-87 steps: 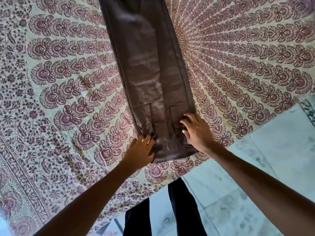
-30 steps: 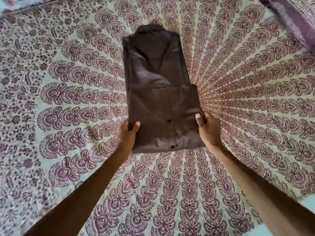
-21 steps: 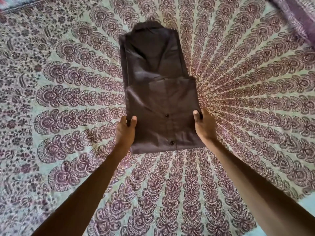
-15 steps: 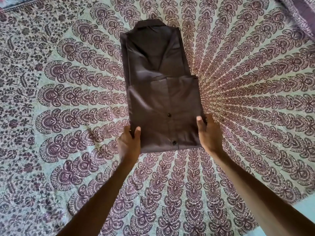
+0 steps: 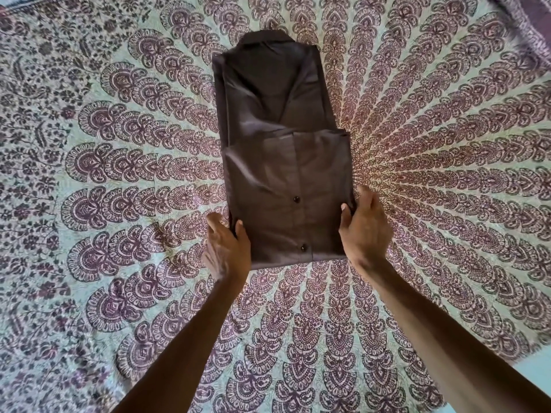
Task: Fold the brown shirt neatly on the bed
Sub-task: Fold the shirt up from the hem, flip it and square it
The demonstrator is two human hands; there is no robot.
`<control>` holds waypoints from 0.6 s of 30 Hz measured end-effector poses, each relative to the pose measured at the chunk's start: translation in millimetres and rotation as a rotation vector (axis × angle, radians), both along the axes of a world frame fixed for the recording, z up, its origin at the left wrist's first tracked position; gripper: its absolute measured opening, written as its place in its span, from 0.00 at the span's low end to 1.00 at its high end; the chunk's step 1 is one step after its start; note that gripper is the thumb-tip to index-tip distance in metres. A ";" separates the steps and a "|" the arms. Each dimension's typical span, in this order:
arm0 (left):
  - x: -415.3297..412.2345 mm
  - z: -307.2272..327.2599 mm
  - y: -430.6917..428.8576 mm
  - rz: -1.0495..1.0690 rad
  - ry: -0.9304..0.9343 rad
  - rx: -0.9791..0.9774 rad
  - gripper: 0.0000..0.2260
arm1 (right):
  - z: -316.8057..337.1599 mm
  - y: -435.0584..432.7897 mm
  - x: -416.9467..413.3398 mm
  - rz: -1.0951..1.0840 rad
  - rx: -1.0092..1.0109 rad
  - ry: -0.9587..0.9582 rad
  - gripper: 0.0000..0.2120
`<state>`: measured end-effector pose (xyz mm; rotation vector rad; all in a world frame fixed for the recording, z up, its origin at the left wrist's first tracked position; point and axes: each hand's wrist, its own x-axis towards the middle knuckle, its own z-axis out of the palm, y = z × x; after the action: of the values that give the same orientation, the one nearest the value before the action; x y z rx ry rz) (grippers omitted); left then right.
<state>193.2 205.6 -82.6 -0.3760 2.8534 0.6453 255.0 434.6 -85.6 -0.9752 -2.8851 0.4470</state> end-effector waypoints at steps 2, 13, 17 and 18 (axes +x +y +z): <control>-8.5 2.3 0.9 -0.122 0.198 -0.080 0.19 | 7.0 4.0 -14.1 0.062 0.081 0.084 0.21; -103.5 -17.6 -17.4 -0.816 0.320 0.099 0.17 | -6.9 60.0 -76.4 0.676 -0.036 -0.047 0.27; -134.1 -21.2 -61.7 -1.305 0.402 -0.054 0.22 | 0.5 103.4 -71.0 0.909 0.097 -0.107 0.36; -142.2 -23.3 -70.9 -1.397 0.370 -0.087 0.24 | 0.8 110.9 -70.5 0.968 0.124 -0.157 0.37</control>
<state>51.0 134.6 -105.9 1.6926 2.5306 0.2594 184.5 545.6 -84.8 0.4927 -3.2805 0.2105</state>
